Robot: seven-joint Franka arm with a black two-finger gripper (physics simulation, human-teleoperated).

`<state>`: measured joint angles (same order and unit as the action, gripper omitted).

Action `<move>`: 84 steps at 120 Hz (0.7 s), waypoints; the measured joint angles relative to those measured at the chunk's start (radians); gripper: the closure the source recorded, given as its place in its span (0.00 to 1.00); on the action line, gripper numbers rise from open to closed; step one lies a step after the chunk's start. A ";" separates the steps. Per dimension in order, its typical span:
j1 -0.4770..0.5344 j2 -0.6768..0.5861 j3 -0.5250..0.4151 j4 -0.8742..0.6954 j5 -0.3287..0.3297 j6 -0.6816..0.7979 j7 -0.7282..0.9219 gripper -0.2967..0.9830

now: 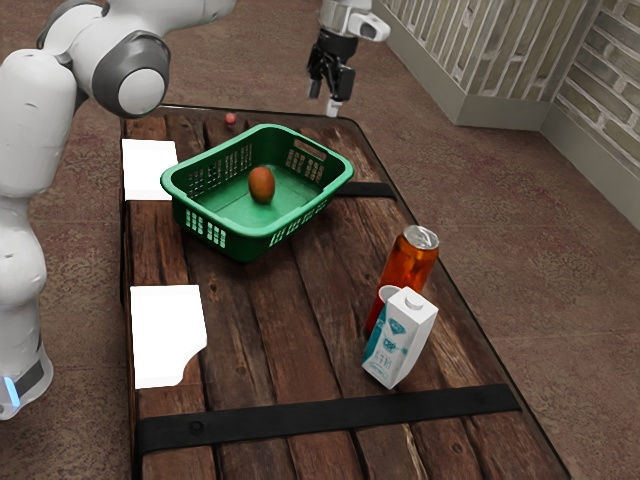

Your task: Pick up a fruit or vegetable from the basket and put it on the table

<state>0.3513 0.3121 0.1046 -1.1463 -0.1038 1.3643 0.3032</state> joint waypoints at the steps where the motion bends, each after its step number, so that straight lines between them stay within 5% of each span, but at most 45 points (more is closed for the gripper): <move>1: 0.000 0.000 0.000 0.000 0.000 0.003 0.002 0.23; 34: 0.004 -0.008 -0.009 0.019 -0.006 0.047 0.063 0.23; 48: -0.025 -0.035 -0.028 0.161 0.031 0.039 0.093 0.23; 84: -0.115 -0.077 -0.217 0.186 0.061 -0.059 0.703 0.23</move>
<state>0.2364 0.2354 -0.1123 -0.9607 -0.0429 1.3055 1.0063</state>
